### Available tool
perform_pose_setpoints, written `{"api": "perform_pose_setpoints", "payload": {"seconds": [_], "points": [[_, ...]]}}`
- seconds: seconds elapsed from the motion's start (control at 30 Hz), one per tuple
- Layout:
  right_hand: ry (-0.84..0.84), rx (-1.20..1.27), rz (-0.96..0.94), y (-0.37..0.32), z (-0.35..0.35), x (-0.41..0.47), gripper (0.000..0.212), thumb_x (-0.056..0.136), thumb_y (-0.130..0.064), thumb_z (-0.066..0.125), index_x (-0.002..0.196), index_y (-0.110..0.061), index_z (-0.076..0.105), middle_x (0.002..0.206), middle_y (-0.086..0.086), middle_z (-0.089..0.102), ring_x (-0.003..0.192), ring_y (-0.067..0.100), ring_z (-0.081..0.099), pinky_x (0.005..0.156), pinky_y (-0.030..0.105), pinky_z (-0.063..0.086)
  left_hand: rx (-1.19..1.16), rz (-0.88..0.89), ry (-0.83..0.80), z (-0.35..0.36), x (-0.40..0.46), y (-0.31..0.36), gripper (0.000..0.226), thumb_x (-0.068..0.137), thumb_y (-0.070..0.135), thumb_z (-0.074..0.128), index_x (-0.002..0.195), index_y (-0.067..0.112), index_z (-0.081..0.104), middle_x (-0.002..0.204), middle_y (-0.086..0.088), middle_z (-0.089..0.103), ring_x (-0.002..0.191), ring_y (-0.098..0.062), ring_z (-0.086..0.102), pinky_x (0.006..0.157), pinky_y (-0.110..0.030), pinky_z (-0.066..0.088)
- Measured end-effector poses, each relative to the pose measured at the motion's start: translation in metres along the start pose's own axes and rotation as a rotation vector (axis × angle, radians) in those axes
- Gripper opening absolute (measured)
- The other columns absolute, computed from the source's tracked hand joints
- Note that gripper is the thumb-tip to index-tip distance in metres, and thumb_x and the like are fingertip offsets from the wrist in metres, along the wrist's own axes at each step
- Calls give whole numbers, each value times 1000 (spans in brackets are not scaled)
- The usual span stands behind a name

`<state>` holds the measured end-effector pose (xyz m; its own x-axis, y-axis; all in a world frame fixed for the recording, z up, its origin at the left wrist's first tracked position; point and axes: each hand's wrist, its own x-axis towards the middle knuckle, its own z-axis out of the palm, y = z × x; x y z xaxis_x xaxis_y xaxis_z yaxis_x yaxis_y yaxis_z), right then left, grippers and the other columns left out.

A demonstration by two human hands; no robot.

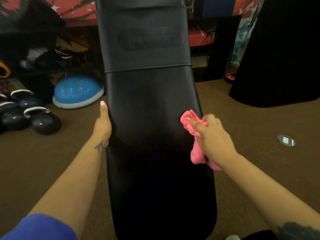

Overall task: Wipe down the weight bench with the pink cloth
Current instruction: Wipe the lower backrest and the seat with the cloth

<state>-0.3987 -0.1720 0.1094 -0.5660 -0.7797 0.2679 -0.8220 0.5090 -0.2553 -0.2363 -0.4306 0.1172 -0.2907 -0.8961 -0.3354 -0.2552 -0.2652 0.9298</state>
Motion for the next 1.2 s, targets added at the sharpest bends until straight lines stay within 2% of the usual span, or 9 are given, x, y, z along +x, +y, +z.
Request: {"api": "perform_pose_setpoints", "payload": {"seconds": [0.17, 0.3, 0.4, 0.5, 0.67, 0.8, 0.9, 1.07, 1.2], "points": [[55, -36, 76, -12, -2, 17, 59, 90, -16, 50, 143, -34, 31, 121, 9, 34, 105, 24, 38, 72, 34, 49, -65, -45, -172, -20, 10, -22, 111, 55, 94, 36, 142, 26, 42, 143, -3, 48, 129, -25, 45, 112, -49, 28], [-12, -50, 24, -5, 2, 0, 61, 89, -15, 51, 142, -38, 31, 118, 6, 35, 103, 20, 38, 71, 31, 49, -76, -70, -175, -17, 3, -30, 98, 70, 88, 30, 143, 24, 40, 144, -5, 46, 132, -27, 41, 113, -49, 26], [55, 20, 138, 8, -2, 4, 59, 90, -18, 51, 143, -36, 31, 119, 7, 34, 104, 22, 38, 68, 32, 48, -55, -124, -90, -14, 2, -30, 105, 68, 89, 28, 144, 19, 38, 146, -8, 43, 134, -30, 39, 113, -50, 25], [116, 58, 230, 4, -9, 29, 62, 90, -18, 52, 144, -33, 27, 120, 8, 33, 102, 22, 38, 70, 35, 48, -57, -125, -55, -10, 1, -28, 97, 76, 84, 27, 143, 14, 38, 146, -10, 43, 133, -31, 39, 114, -49, 25], [98, 65, 191, 2, -10, 34, 62, 89, -19, 53, 143, -36, 29, 116, 4, 32, 99, 18, 38, 69, 32, 49, -52, -102, 9, -7, 9, -36, 92, 83, 78, 27, 142, 9, 40, 145, -12, 44, 133, -30, 40, 114, -44, 26], [130, 112, 241, 19, -8, 29, 57, 89, -21, 52, 141, -36, 33, 114, 3, 32, 101, 19, 40, 71, 33, 48, -59, -69, 16, -5, 9, -39, 88, 86, 75, 26, 143, 9, 38, 146, -11, 43, 134, -29, 38, 114, -42, 25], [142, 86, 174, 6, -14, 46, 57, 89, -20, 51, 141, -35, 34, 116, 5, 33, 102, 22, 39, 70, 34, 47, -60, -82, 33, -5, 8, -38, 89, 84, 77, 26, 143, 11, 38, 146, -10, 43, 134, -29, 39, 114, -43, 25], [22, -83, -34, -7, -8, 24, 61, 88, -15, 51, 141, -39, 33, 115, 5, 35, 100, 20, 38, 68, 29, 47, -76, -62, 20, -4, 8, -40, 90, 83, 78, 27, 143, 12, 39, 145, -8, 45, 132, -27, 41, 113, -40, 28], [-15, -118, -50, 15, -1, -1, 65, 85, -11, 53, 139, -42, 35, 111, 7, 38, 98, 24, 40, 66, 31, 48, -76, -94, -55, -11, 7, -39, 92, 78, 82, 29, 144, 18, 38, 143, -5, 46, 131, -27, 42, 113, -45, 28]]}}
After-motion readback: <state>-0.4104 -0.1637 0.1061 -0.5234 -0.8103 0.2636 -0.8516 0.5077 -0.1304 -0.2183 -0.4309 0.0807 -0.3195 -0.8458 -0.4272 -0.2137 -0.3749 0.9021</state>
